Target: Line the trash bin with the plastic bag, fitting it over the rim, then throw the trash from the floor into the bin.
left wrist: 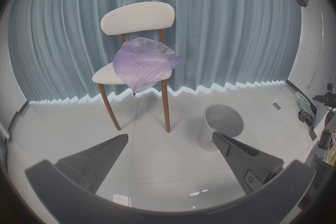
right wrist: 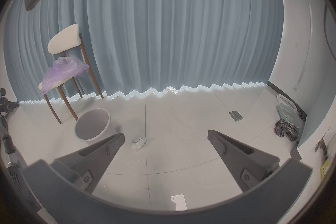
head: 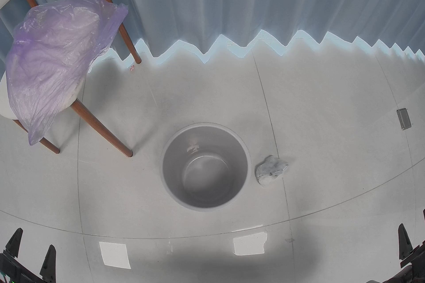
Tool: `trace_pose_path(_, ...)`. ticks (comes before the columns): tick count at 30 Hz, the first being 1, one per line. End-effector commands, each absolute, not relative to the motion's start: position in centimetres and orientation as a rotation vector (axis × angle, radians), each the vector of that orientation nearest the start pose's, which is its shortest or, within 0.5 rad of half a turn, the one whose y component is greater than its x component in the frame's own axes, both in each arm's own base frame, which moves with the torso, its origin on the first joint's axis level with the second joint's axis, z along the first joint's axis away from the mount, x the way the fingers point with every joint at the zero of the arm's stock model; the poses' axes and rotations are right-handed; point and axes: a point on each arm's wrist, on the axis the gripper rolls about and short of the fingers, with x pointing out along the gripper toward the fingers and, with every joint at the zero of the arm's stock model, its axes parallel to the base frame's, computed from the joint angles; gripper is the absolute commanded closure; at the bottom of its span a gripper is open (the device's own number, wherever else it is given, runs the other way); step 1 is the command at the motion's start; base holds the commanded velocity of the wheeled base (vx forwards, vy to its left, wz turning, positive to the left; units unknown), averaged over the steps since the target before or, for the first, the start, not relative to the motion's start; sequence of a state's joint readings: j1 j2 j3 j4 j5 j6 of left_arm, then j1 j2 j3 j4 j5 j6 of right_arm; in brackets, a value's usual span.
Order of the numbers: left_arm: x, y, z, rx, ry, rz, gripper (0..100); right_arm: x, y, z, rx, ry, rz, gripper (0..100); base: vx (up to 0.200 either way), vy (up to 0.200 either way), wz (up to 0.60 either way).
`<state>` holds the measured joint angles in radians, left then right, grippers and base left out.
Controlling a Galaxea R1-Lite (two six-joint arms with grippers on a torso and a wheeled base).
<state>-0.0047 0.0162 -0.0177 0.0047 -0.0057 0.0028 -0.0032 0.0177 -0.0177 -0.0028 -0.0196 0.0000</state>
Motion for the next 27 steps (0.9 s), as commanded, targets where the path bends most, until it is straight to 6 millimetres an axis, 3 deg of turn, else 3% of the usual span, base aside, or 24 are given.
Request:
trace_pose_path(1, -2.25, 0.00, 7.51, 0.003, 0.009, -0.011, 0, -2.28, -0.04, 7.58, 0.000, -0.003, -0.023, 0, 0.000, 0.000, 0.00)
trace_pose_path(27, -2.27, 0.00, 7.55, -0.008, 0.002, -0.008, 0, -2.28, -0.04, 7.58, 0.000, -0.003, -0.023, 0, 0.000, 0.000, 0.00)
